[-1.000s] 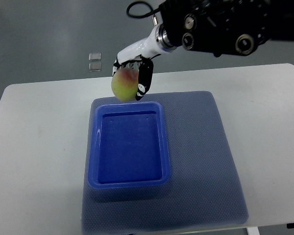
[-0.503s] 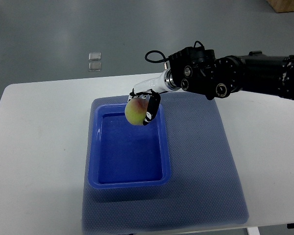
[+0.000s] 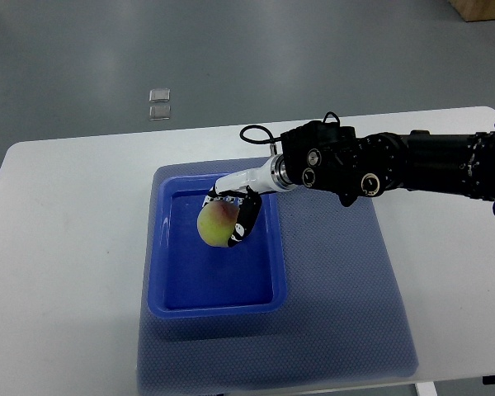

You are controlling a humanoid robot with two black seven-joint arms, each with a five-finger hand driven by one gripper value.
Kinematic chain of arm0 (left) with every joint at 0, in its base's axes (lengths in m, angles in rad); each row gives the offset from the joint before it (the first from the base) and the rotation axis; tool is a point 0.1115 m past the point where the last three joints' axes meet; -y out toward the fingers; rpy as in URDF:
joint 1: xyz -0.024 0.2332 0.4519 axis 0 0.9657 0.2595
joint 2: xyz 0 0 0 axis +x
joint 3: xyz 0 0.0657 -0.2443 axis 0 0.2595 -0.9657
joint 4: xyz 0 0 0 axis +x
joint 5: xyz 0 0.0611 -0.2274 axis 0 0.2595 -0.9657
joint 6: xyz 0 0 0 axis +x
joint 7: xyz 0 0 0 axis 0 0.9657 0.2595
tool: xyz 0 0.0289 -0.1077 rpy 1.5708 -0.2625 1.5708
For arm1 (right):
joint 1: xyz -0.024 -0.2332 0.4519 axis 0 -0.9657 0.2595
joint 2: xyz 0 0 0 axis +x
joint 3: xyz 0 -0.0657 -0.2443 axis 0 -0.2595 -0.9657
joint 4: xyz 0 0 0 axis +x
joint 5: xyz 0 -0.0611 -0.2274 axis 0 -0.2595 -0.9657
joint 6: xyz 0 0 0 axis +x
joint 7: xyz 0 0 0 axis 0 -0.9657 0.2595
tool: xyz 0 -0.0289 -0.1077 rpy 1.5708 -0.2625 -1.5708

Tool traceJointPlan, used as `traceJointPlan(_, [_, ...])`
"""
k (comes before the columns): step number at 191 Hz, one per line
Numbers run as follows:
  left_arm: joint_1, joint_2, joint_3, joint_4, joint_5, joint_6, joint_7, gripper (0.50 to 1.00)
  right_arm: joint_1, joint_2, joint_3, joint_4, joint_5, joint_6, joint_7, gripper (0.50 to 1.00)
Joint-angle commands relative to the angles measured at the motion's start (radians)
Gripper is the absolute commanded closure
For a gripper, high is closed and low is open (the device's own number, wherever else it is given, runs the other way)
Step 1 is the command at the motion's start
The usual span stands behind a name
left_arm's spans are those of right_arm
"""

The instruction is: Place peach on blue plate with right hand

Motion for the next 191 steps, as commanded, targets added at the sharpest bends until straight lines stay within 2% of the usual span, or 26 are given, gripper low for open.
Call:
traceJointPlan(1, [0.0,0.0,0.0,0.0,0.001,0.0,0.0,0.5,-0.02,0.0,0.0,0.001,-0.005,-0.011,0.001,0.922])
traceJointPlan(9, [0.0,0.0,0.0,0.0,0.001,0.0,-0.001,0.5,-0.028,0.0,0.0,0.001,-0.01,-0.011,0.001,0.887])
traceJointPlan(14, [0.0,0.0,0.0,0.0,0.001,0.0,0.0,0.5,-0.032,0.0,0.0,0.001,-0.016,-0.012,0.002,0.834])
traceJointPlan(24, [0.0,0.0,0.0,0.0,0.001,0.0,0.0,0.5,-0.032,0.0,0.0,0.001,-0.016,-0.012,0.002,0.834])
traceJointPlan(25, [0.0,0.0,0.0,0.0,0.001,0.0,0.0,0.5,-0.035,0.0,0.0,0.001,-0.023,-0.011,0.002,0.739])
traceJointPlan(29, [0.0,0.0,0.0,0.0,0.001,0.0,0.0,0.5,-0.036,0.0,0.002,0.001,-0.023,-0.011,0.002,0.709])
traceJointPlan(39, [0.0,0.0,0.0,0.0,0.001,0.0,-0.001,0.5,-0.036,0.0,0.002,0.001,-0.023,-0.011,0.004,0.675])
traceJointPlan(51, [-0.001,0.0,0.0,0.0,0.001,0.0,-0.001,0.5,-0.035,0.0,0.002,0.001,-0.023,-0.011,0.004,0.673])
traceJointPlan(52, [0.0,0.0,0.0,0.0,0.001,0.0,0.0,0.5,-0.035,0.0,0.003,-0.001,-0.023,-0.011,0.004,0.636])
traceJointPlan(74, [0.0,0.0,0.001,0.0,0.001,0.0,0.0,0.5,-0.034,0.0,0.005,-0.001,-0.023,-0.009,0.004,0.57])
traceJointPlan(115, [0.0,0.0,0.001,0.0,0.001,0.0,0.0,0.5,-0.026,0.0,0.077,-0.001,-0.019,0.004,0.004,0.568])
traceJointPlan(165, [0.0,0.0,0.001,0.01,0.0,0.0,0.0,0.5,0.052,0.0,0.235,-0.001,-0.003,0.023,0.004,0.568])
traceJointPlan(176, [0.0,0.0,0.001,0.014,-0.002,0.0,0.0,0.5,0.057,0.0,0.345,-0.001,0.001,0.02,0.005,0.568])
traceJointPlan(185, [0.0,0.0,0.001,0.014,-0.002,0.0,0.0,0.5,0.057,0.0,0.345,-0.001,0.001,0.02,0.005,0.568])
traceJointPlan(186, [0.0,0.0,0.001,0.014,-0.002,0.002,0.0,0.5,0.043,0.0,0.429,-0.001,0.026,0.018,0.004,0.568])
traceJointPlan(191, [0.0,0.0,0.001,0.014,-0.002,0.002,0.0,0.5,0.034,-0.02,0.471,-0.001,0.043,0.015,0.004,0.568])
